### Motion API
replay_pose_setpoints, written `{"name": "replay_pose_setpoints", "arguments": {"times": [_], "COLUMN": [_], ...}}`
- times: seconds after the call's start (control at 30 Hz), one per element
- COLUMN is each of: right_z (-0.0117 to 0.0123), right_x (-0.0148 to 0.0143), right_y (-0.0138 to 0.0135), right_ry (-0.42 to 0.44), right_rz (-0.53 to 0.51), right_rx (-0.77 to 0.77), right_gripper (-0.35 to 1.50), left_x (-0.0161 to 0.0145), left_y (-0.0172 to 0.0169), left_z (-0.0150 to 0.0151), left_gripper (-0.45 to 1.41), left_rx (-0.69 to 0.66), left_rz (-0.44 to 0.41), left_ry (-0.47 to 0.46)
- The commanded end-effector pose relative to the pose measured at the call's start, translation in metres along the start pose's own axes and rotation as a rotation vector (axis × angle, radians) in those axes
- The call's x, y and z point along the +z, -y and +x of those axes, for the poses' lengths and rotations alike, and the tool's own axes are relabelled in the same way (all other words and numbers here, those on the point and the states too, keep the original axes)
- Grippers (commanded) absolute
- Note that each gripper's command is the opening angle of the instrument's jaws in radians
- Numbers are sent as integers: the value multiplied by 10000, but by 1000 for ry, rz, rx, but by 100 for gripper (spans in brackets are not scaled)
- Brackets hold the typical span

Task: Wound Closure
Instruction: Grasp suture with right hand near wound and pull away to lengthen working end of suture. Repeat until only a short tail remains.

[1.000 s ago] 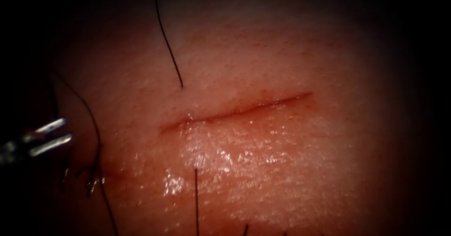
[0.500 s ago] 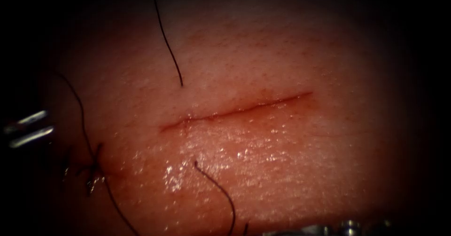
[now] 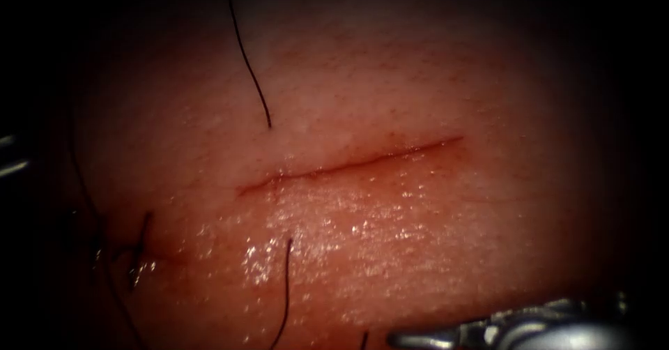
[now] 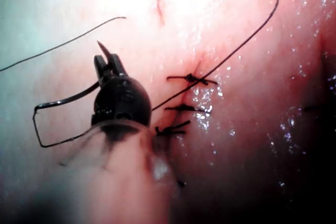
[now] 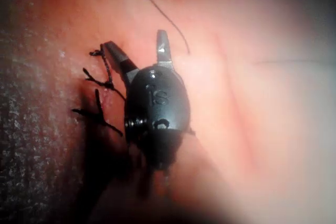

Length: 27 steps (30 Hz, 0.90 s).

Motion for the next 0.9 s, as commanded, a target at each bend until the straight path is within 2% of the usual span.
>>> {"name": "replay_pose_setpoints", "arguments": {"times": [0.03,0.17,0.33,0.53,0.7,0.9], "right_z": [-6,-11,-31,-76,-98,-121], "right_x": [-5,-9,30,93,128,150], "right_y": [-1,-11,-37,-70,-74,-74], "right_ry": [-8,-13,17,71,104,147], "right_rz": [-6,-21,-72,-107,-94,-79], "right_rx": [10,25,43,32,20,7], "right_gripper": [133,133,133,133,130,123], "left_x": [4,-2,7,17,28,39], "left_y": [6,16,10,-1,-9,-19], "left_z": [-6,-15,-13,-9,-9,-7], "left_gripper": [-45,-45,-45,-45,-45,-45], "left_rx": [4,15,18,28,15,7], "left_rz": [17,32,40,13,-11,-33], "left_ry": [9,33,27,-4,-18,-26]}}
